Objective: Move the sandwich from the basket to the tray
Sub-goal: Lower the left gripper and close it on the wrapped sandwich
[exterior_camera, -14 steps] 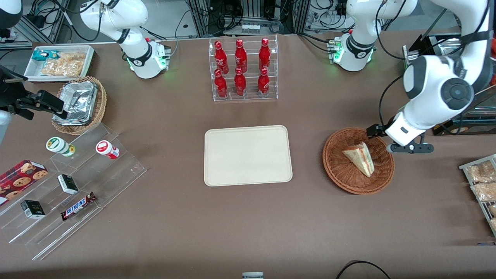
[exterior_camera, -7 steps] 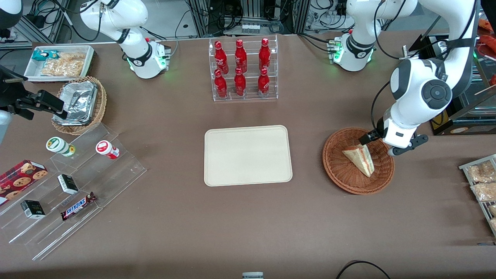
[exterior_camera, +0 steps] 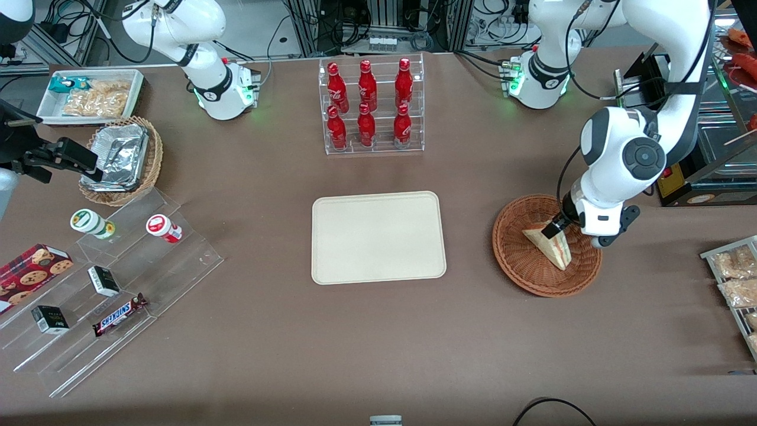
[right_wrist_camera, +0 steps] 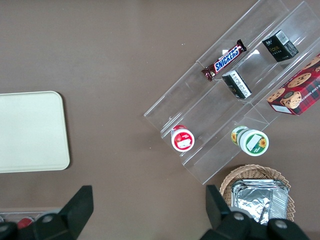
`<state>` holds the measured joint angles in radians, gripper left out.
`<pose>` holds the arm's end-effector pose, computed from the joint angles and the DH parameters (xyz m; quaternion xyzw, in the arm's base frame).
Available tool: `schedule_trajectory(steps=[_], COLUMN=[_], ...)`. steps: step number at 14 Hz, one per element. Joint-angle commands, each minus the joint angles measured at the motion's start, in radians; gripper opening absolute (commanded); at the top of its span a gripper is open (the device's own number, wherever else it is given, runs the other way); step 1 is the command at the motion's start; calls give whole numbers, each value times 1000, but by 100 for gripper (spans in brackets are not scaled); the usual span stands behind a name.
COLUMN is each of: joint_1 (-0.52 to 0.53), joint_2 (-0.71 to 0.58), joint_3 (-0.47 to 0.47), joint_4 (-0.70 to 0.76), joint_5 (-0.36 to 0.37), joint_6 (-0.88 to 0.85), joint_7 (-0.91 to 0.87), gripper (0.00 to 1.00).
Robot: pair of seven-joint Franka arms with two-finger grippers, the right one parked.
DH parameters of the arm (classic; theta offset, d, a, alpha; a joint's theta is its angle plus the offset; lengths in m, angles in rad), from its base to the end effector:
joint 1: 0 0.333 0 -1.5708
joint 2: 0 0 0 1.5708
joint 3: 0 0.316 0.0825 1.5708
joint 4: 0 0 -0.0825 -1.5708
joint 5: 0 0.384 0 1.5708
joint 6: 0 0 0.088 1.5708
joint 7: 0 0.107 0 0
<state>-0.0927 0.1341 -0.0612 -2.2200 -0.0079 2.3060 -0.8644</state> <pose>0.5307 -0.0824 0.3117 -0.9363 -0.3504 0.0243 0.0056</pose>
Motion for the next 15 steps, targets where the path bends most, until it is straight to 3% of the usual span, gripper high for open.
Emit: schedule_trajectory(steps=[1,5,9,10,12,13,15], joint_1=[1,2,5,5,5,4,1], joint_2=[27,90,121,121,121,122,117], joint_3=[1,1,1,1,3,4,4], joint_4=[-3,-1,-1,-1,-3,-3,2], joint_5=[-12,-18,-83,-83,-83,-78,-70], joint_6=[45,108,128,122,118,116,99], joint_7=[-16,-28,-27,-27,-6,16,79], gripper=[100,100,97,75,19,10,6])
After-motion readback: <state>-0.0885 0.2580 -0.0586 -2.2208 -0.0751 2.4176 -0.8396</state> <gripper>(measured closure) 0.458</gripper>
